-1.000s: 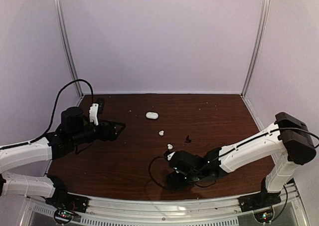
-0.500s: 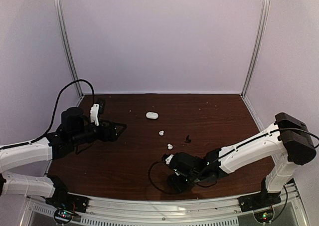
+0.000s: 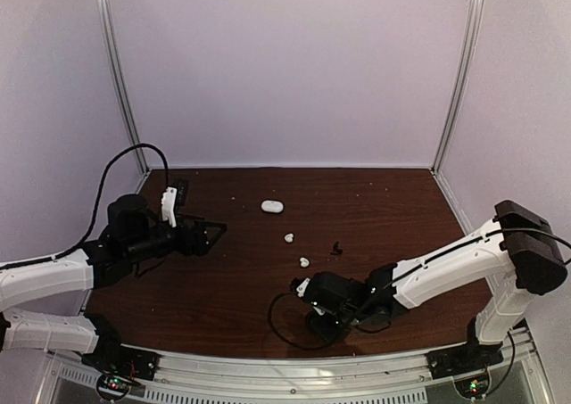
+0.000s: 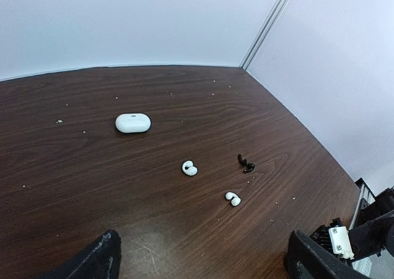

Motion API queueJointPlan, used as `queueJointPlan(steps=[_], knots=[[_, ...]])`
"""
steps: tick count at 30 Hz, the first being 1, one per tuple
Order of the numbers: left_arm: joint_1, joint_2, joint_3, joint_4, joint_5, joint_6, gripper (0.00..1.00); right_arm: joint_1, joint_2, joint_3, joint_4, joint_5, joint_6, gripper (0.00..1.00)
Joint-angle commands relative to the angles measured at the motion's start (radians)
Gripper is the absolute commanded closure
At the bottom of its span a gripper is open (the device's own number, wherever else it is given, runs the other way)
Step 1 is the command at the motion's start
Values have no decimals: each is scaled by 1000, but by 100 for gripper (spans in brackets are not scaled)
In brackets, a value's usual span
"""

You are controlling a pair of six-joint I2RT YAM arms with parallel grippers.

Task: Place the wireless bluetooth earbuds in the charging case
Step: Pick up the charging case from the corner of the board, then pass from the right arm to the left

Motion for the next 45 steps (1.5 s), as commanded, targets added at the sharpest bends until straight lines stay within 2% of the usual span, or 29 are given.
queueJointPlan(steps=[1, 8, 13, 16, 20, 28, 39, 45], knots=[[5, -40, -46, 124, 39, 25, 7, -22, -64, -16, -94, -64, -49, 52], [-23, -137, -132, 265, 63, 99, 11, -140, -232, -27, -61, -292, -79, 54], [-64, -145, -118, 257, 69, 211, 14, -232, -323, -23, -59, -466, -89, 54], [-112, -110, -56, 186, 86, 344, 14, -271, -371, -19, -64, -545, -88, 55], [-186, -67, 46, 86, 182, 548, 12, -327, -430, -23, -63, -654, -78, 55], [-365, 63, 229, -158, 107, 866, 17, -415, -507, -88, 45, -889, 7, 56], [-574, 213, 374, -226, 71, 1086, 28, -416, -494, -150, 221, -1121, 129, 57], [-595, 291, 443, -240, 131, 1135, 37, -415, -489, -160, 279, -1181, 184, 57]])
